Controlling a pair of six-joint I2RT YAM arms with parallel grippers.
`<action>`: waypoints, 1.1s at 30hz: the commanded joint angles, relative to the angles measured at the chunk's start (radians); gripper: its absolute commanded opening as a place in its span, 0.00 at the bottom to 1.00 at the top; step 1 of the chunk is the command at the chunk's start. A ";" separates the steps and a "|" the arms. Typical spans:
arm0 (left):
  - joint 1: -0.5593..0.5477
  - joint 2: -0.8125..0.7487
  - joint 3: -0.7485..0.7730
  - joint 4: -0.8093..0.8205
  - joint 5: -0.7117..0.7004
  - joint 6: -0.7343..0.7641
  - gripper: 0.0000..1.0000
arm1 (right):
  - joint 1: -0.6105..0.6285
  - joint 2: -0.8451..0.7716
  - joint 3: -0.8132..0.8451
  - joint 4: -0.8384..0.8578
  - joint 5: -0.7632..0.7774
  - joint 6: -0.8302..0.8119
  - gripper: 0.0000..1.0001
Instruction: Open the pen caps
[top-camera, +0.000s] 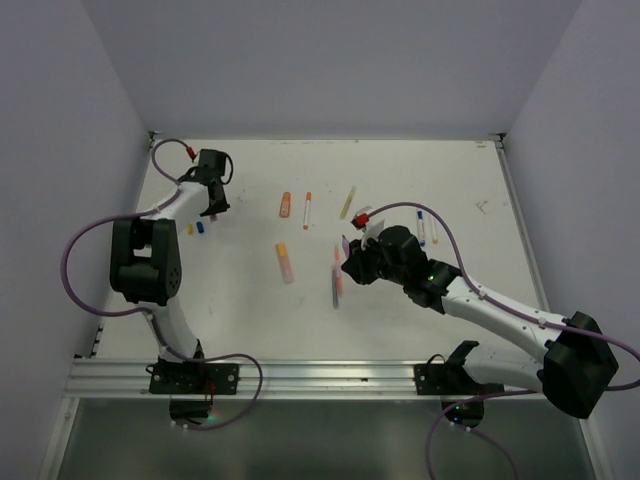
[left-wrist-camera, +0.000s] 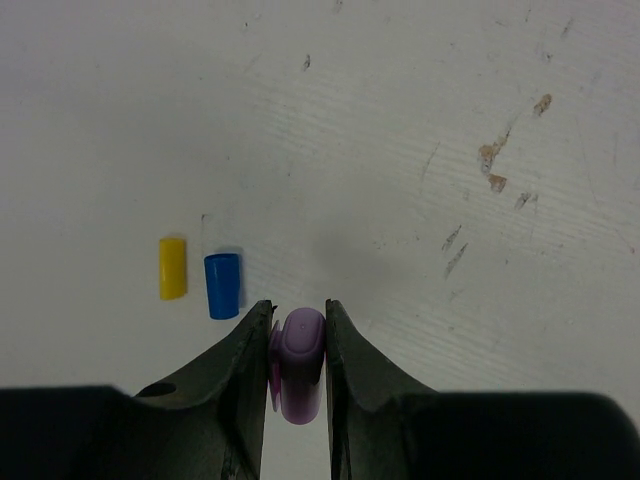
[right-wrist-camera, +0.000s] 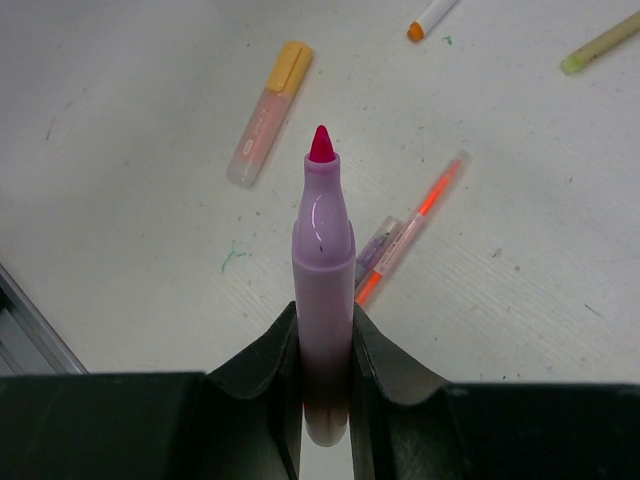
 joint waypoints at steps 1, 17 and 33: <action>0.018 0.044 0.066 -0.020 -0.043 0.019 0.18 | -0.007 -0.011 -0.001 0.005 0.031 0.001 0.00; 0.034 0.168 0.107 -0.020 -0.060 0.033 0.37 | -0.026 0.000 -0.005 0.010 0.037 0.006 0.00; 0.032 -0.160 0.145 -0.098 0.087 0.008 0.68 | -0.068 0.097 0.148 -0.206 0.417 0.069 0.00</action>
